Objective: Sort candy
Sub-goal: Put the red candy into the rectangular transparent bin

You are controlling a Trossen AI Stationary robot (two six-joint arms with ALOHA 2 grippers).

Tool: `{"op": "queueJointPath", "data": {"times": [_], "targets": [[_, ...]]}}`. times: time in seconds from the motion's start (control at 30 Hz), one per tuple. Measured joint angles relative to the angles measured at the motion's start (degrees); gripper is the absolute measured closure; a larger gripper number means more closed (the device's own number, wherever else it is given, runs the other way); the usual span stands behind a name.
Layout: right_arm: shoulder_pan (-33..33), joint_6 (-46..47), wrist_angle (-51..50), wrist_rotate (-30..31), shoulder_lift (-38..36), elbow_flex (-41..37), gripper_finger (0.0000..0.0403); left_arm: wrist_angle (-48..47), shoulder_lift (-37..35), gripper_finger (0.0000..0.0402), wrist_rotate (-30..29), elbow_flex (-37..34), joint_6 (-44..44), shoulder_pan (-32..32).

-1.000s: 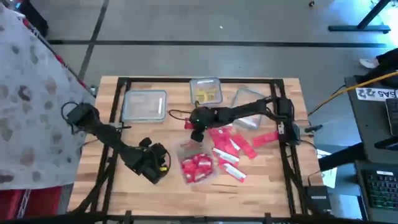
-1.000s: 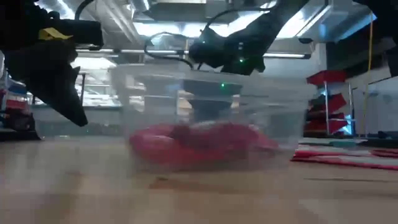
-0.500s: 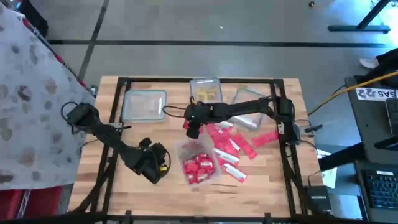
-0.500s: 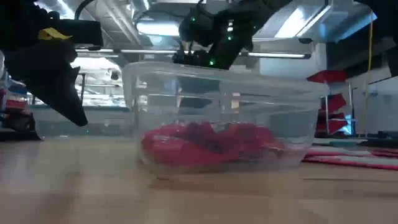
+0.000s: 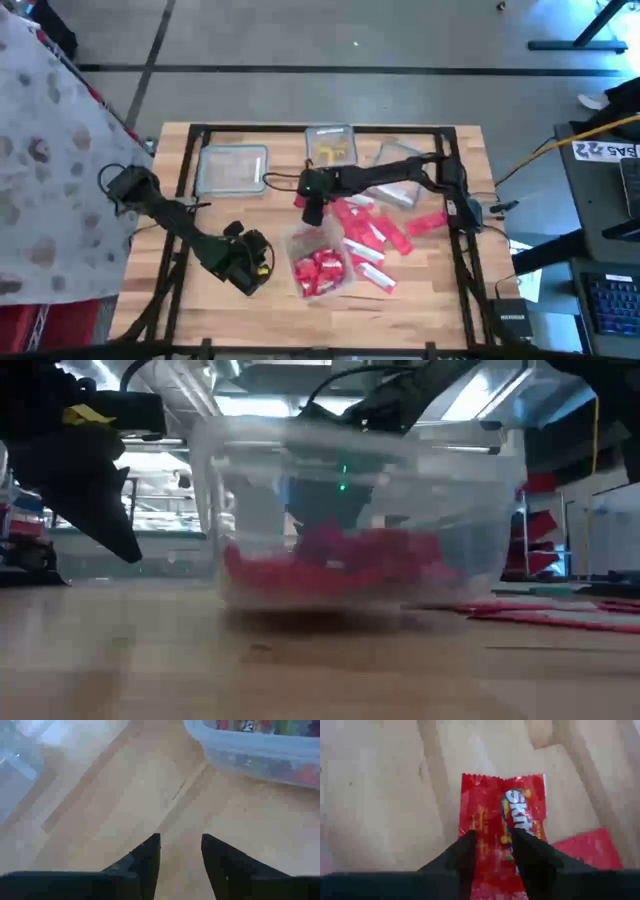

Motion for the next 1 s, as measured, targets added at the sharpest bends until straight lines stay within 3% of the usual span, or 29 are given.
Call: {"op": "queueJointPath", "data": {"times": [0.17,0.3,0.7,1.0], "targets": [[-0.2,-0.1,-0.1,-0.3,-0.2,-0.1,0.0373,0.0,0.0,0.0273,0.0,0.0,0.0,0.0],[-0.2,0.6,-1.0,0.0,-0.3,0.9,0.0375,0.0,0.0,0.0273,0.0,0.0,0.0,0.0],[-0.6,-2.1,-9.4,2.4,-0.4,9.1,0.0292,-0.1,0.0,0.0273,0.0,0.0,0.0,0.0],[-1.4,-3.1,-6.6,0.8,1.8,9.4,0.025,0.0,0.0,0.0273,0.0,0.0,0.0,0.1]]}}
